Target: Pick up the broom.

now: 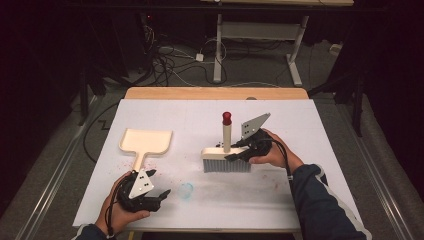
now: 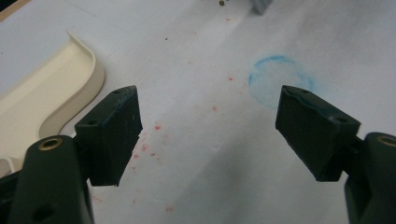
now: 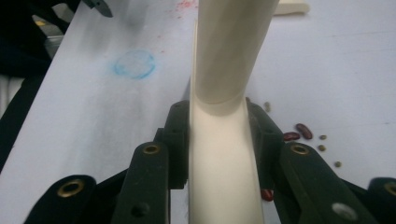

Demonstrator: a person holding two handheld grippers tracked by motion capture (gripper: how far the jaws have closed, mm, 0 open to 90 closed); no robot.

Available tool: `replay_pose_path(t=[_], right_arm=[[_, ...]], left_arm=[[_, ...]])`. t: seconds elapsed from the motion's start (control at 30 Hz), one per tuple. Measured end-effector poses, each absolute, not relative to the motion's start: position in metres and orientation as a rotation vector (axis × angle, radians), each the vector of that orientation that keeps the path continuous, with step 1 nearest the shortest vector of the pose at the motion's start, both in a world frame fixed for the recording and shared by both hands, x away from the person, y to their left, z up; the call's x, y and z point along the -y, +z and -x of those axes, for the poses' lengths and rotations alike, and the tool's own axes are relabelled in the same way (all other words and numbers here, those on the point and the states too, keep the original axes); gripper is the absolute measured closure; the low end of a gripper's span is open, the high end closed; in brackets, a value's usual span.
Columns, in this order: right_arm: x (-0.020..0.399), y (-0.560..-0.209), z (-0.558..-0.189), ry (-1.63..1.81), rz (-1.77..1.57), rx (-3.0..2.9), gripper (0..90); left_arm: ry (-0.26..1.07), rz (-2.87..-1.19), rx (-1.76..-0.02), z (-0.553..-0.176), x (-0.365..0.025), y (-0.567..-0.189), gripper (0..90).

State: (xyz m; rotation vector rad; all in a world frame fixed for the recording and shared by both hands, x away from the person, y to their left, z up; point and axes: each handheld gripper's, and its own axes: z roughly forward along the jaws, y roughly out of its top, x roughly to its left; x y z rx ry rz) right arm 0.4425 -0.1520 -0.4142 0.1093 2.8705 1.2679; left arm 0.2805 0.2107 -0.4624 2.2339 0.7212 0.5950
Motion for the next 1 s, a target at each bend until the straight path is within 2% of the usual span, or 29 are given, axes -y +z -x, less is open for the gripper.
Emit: replay_pose_path(t=[0.27, 0.5, 0.7, 1.0], right_arm=[[0.160, -0.396, -0.437, 1.319, -0.164, -2.781, 67.7], [0.166, -0.381, -0.443, 1.236, -0.424, -2.505, 67.8], [0.164, -0.393, -0.459, 1.171, -0.567, -2.344, 67.8], [0.136, -0.423, -0.469, 1.020, -0.506, -2.340, 67.8]], left_arm=[[0.599, -2.228, -0.724, -0.280, -0.210, -0.462, 21.7], [0.600, -2.234, -0.720, -0.281, -0.209, -0.462, 21.6], [0.602, -2.240, -0.716, -0.282, -0.209, -0.463, 21.6], [0.603, -2.249, -0.713, -0.281, -0.209, -0.464, 21.6]])
